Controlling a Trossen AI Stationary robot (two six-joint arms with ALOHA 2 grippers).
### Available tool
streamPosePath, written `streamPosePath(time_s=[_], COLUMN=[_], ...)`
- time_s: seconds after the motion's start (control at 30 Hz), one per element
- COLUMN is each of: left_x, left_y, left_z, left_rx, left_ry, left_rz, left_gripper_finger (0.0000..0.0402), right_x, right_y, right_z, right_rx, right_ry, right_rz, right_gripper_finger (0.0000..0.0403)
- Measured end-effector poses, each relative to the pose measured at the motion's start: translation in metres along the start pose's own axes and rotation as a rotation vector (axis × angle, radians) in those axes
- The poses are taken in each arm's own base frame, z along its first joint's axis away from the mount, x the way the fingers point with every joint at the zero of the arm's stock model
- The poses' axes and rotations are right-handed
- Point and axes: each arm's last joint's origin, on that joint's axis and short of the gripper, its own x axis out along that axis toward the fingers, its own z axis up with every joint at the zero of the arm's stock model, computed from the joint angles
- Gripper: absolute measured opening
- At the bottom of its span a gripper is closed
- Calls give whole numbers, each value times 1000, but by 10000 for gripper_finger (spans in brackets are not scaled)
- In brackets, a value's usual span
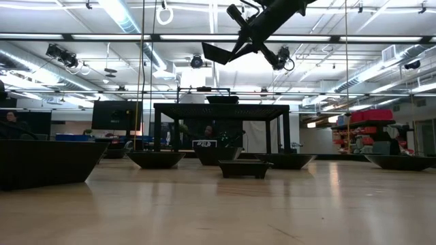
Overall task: Pick & Place Mini shaped plates
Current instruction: Stack the distorted square plate on top of the other distorted square plate on the shelf
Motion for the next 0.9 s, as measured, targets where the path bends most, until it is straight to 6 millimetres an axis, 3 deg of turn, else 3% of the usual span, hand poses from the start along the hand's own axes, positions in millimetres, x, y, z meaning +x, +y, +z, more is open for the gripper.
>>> streamPosePath(time_s=[0.33, 0.53, 0.67, 0.9], left_x=[0, 0, 0, 0], left_y=[0, 0, 0, 0], left_z=[0, 0, 0, 0], left_rx=[0, 0, 0, 0], left_ry=[0, 0, 0, 0], left_rz=[0, 0, 0, 0], left_gripper_finger=[25, 25, 25, 25], right_x=[0, 22, 39, 43], right_y=[-13, -36, -45, -50], right_z=[14, 26, 23, 20], right_rx=[80, 132, 161, 176], right_ry=[-26, -9, 49, 70], right_rz=[-36, -109, -130, -173], right_gripper_finger=[3, 3, 3, 3])
